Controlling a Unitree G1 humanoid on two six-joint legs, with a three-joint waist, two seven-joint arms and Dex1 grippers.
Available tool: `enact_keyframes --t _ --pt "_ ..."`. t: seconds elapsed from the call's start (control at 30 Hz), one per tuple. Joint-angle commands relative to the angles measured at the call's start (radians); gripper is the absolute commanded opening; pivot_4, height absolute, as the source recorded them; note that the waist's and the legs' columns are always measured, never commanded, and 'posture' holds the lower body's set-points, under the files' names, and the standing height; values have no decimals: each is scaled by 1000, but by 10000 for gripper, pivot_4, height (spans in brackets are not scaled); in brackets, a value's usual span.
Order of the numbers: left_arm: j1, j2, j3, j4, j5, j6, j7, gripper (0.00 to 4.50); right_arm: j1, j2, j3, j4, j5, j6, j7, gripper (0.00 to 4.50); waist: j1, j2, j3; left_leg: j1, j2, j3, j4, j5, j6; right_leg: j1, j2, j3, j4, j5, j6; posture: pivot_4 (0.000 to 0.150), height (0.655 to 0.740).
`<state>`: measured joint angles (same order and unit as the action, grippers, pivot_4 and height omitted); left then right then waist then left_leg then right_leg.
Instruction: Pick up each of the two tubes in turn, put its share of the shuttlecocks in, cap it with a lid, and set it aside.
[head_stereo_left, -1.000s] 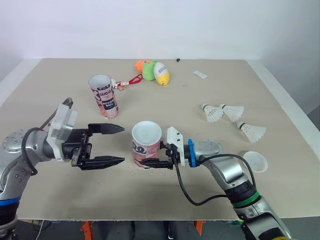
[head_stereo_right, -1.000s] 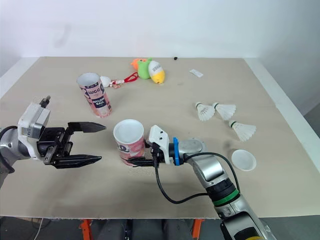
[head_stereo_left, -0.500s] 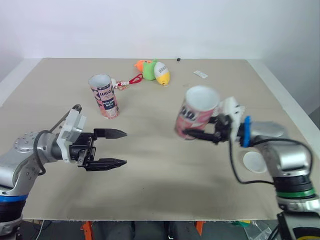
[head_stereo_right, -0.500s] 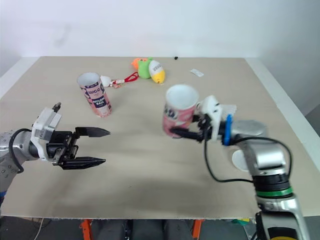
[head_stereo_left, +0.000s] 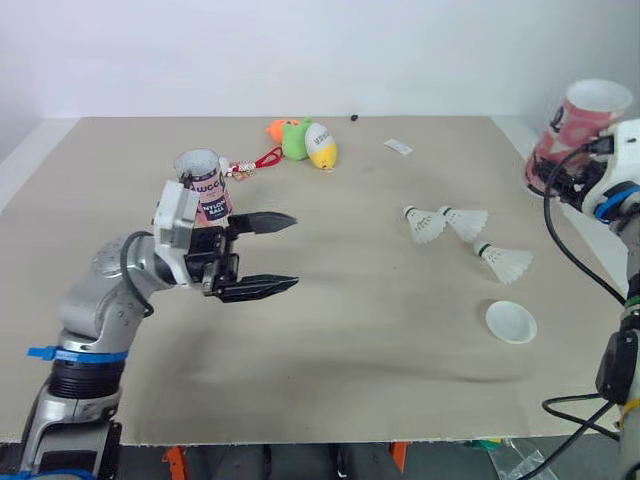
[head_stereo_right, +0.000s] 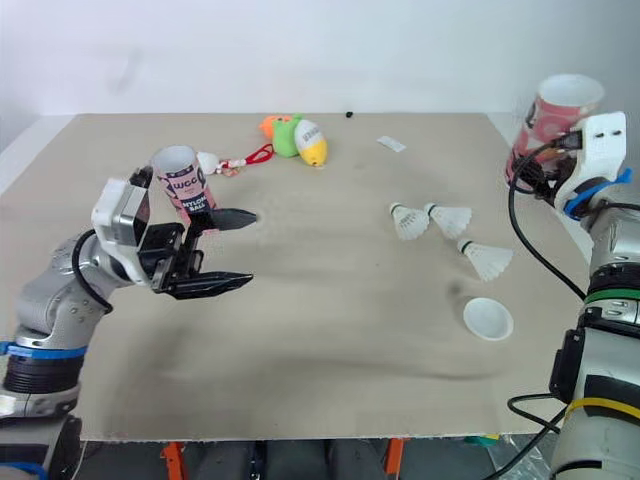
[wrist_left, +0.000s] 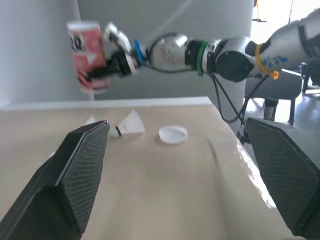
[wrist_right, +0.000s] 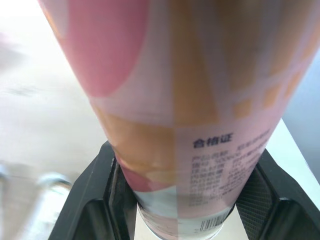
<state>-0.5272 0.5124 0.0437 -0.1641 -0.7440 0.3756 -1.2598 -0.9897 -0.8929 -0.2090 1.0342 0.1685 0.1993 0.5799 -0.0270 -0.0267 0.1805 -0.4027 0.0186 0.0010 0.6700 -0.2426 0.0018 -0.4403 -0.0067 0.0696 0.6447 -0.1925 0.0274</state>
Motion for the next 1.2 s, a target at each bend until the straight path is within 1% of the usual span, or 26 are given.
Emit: enact_keyframes --t 0.03,0.17,0.27,0.37,0.47,0.6,0.83,0.87,0.9,0.93,0.97,1.03,1.2 --pt "-54 -42 -11 9 20 -27 39 45000 -30 -24 -29 75 -16 -56 -51 24717 0 0 0 0 0 1 0 0 1 0 0 1 0 0 0 1500 7323" --pt "-115 -121 -13 32 10 -31 91 45000 12 -11 -51 127 -2 -77 -72 24717 -6 0 0 0 -1 2 0 0 1 -1 -1 3 0 1 2 1500 7323" --pt "-135 -147 -10 49 13 -30 110 45000 40 0 -80 141 16 -76 -82 24717 -17 0 0 0 -2 2 1 0 1 0 -1 4 0 1 4 1500 7323" --pt "-130 -139 -29 52 22 -17 101 45000 61 10 -106 146 38 -64 -76 24717 -19 0 0 1 -2 2 1 0 1 0 -1 4 0 1 5 1500 7323" --pt "-115 -113 -64 61 62 -5 95 45000 82 22 -138 158 61 -53 -83 24717 -21 0 0 1 -2 3 1 0 1 0 -1 5 0 1 5 1500 7323" --pt "-98 -87 -97 68 117 -3 104 45000 118 40 -168 173 79 -45 -96 24717 -22 0 0 2 -2 4 1 0 1 0 0 6 0 -1 9 1500 7323" --pt "-93 -85 -88 66 126 8 120 45000 138 52 -183 177 91 -38 -86 24717 -22 0 0 2 -2 4 1 0 1 1 0 6 0 0 11 1500 7323" --pt "-93 -85 -88 66 128 8 121 45000 139 53 -184 176 94 -33 -78 32694 -22 0 0 2 -2 4 1 0 1 1 0 6 0 0 11 1500 7323" --pt "-93 -85 -88 66 129 9 122 45000 140 54 -185 175 96 -30 -72 35525 -22 0 0 2 -2 4 1 0 1 1 0 6 0 0 11 1500 7323" --pt "-93 -87 -88 65 129 11 122 45000 140 56 -186 173 98 -28 -62 41151 -22 0 0 2 -2 4 1 0 1 1 0 6 0 0 11 1500 7323" --pt "-93 -88 -88 63 128 13 123 45000 141 56 -187 170 100 -28 -57 44297 -22 0 0 2 -2 4 1 0 1 1 0 6 0 0 11 1500 7323" --pt "-93 -90 -88 61 128 15 123 45000 142 55 -180 162 91 -35 -51 44716 -22 0 0 2 -2 4 1 0 1 1 0 6 0 0 11 1500 7323" --pt "-97 -90 -91 67 144 7 126 45000 144 32 -182 137 103 -12 40 44716 -22 0 0 3 -2 5 1 0 1 1 0 7 0 0 11 1500 7323"
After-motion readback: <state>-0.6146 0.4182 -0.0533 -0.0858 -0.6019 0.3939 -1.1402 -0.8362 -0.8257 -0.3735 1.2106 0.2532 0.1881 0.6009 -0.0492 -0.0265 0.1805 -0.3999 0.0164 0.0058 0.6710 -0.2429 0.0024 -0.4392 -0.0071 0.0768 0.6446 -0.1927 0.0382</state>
